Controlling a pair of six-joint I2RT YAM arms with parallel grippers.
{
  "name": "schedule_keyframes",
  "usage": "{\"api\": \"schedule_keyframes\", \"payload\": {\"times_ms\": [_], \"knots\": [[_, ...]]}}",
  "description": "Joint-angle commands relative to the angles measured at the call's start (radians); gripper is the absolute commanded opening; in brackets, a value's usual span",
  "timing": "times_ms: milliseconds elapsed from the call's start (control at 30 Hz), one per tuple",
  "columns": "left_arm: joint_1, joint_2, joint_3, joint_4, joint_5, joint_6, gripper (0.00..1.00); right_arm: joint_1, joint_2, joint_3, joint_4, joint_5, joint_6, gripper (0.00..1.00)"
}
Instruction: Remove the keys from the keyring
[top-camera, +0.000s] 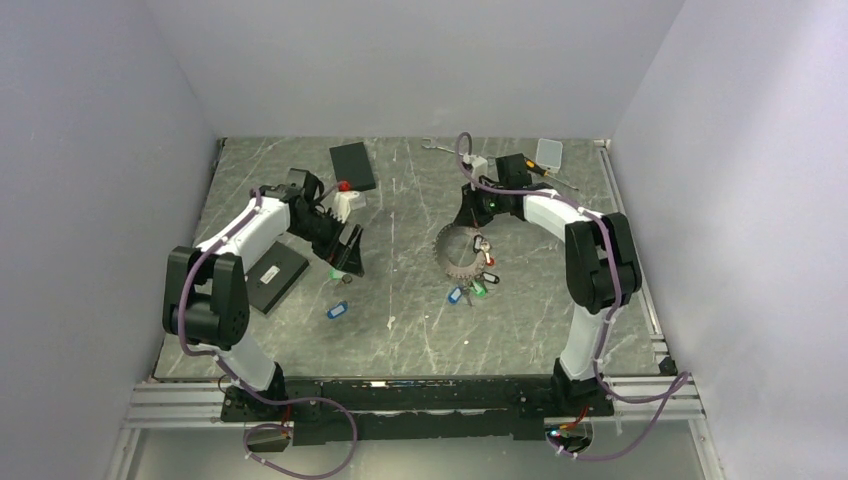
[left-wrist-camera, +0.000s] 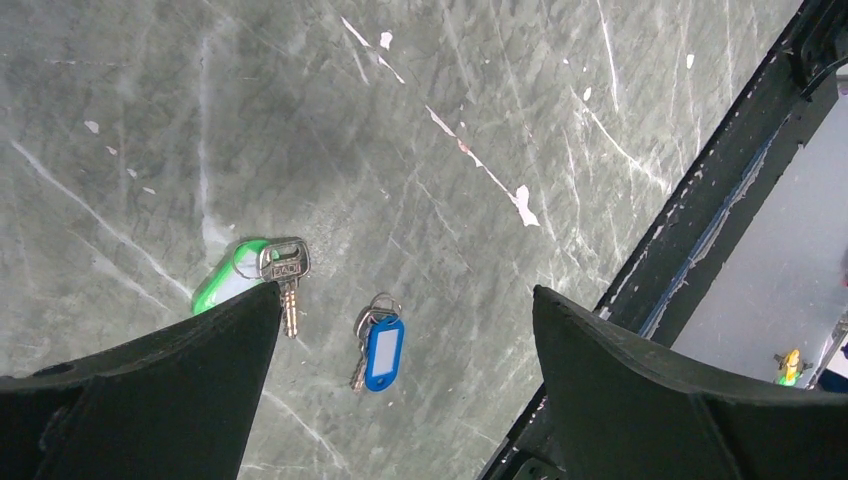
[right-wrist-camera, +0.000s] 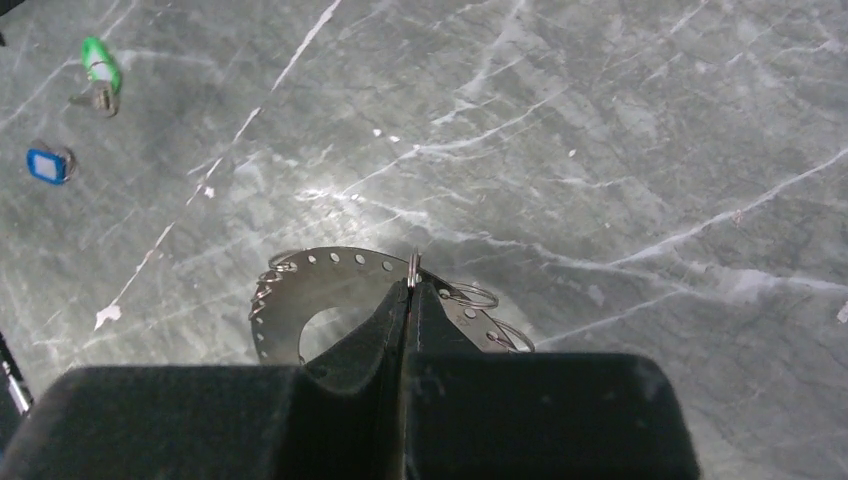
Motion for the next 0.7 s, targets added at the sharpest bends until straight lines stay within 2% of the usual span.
{"api": "schedule_keyframes", "payload": {"times_ms": [0, 67, 200, 267, 367, 533, 667], "knots": [[0.016, -0.009, 0.04, 0.012, 0.044, -0.015, 0.99, 0.003, 0.035, 0.073, 0.119, 0.019, 0.07, 0.0], [0.025, -0.005, 0.046, 0.013, 0.055, -0.019, 0.99, 0.003, 0.059, 0.08, 0.141, 0.034, 0.089, 0.0], [0.057, 0.016, 0.075, 0.0, 0.078, -0.028, 0.99, -0.001, 0.109, 0.111, 0.145, 0.017, 0.12, 0.26], [0.077, 0.03, 0.097, -0.015, 0.093, -0.02, 0.99, -0.005, 0.112, 0.125, 0.136, 0.002, 0.124, 0.44], [0.112, 0.043, 0.132, -0.022, 0.091, -0.027, 1.0, -0.024, 0.084, 0.117, 0.143, -0.012, 0.128, 0.62], [0.186, 0.071, 0.214, -0.035, 0.087, -0.04, 0.99, -0.087, -0.005, 0.077, 0.141, -0.069, 0.126, 0.78], [0.26, 0.102, 0.31, -0.052, 0.063, -0.047, 0.99, -0.156, -0.092, 0.032, 0.124, -0.094, 0.105, 0.98]]}}
